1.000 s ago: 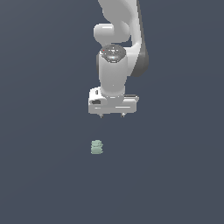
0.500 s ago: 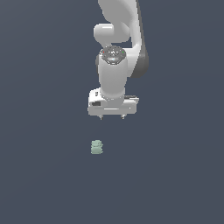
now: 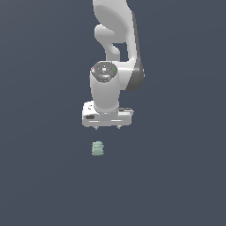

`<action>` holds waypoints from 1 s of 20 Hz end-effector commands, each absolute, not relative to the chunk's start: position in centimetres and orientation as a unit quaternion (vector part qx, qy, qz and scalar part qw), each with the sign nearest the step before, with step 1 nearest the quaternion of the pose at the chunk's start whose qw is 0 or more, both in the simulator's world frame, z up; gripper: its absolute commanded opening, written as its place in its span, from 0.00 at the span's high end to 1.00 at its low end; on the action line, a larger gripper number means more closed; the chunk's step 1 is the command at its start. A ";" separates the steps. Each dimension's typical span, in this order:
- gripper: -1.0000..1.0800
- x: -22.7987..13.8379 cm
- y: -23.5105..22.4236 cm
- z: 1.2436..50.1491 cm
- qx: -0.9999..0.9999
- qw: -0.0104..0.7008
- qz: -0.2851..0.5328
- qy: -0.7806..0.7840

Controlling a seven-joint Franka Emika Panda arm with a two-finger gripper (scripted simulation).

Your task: Pick up the object and move it to a goal position.

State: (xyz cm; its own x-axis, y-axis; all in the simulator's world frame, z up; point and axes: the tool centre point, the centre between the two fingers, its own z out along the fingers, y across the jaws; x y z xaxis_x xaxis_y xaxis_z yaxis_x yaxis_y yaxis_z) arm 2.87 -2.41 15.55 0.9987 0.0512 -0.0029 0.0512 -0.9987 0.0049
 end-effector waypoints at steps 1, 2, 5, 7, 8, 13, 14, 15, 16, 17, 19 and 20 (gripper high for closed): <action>0.04 4.1 -3.5 14.4 1.000 0.002 -0.001 0.025; 0.04 4.6 -3.9 13.9 1.000 0.002 -0.001 0.025; 0.04 5.8 -5.2 12.5 1.000 0.001 -0.001 0.025; 0.04 6.5 -5.9 11.7 1.000 0.001 -0.001 0.025; 0.04 6.7 -6.2 11.3 1.000 0.001 -0.001 0.025; 0.04 7.7 -7.4 9.9 1.000 0.000 0.000 0.025; 0.04 7.8 -7.5 9.8 1.000 0.000 0.000 0.025; 0.04 7.9 -7.7 9.6 1.000 0.000 0.000 0.025; 0.04 8.0 -7.8 9.5 1.000 0.000 0.000 0.025; 0.04 8.0 -7.8 9.4 1.000 0.000 0.000 0.025; 0.04 8.1 -7.9 9.3 1.000 0.000 0.000 0.025; 0.04 8.0 -7.9 9.4 1.000 0.000 0.000 0.025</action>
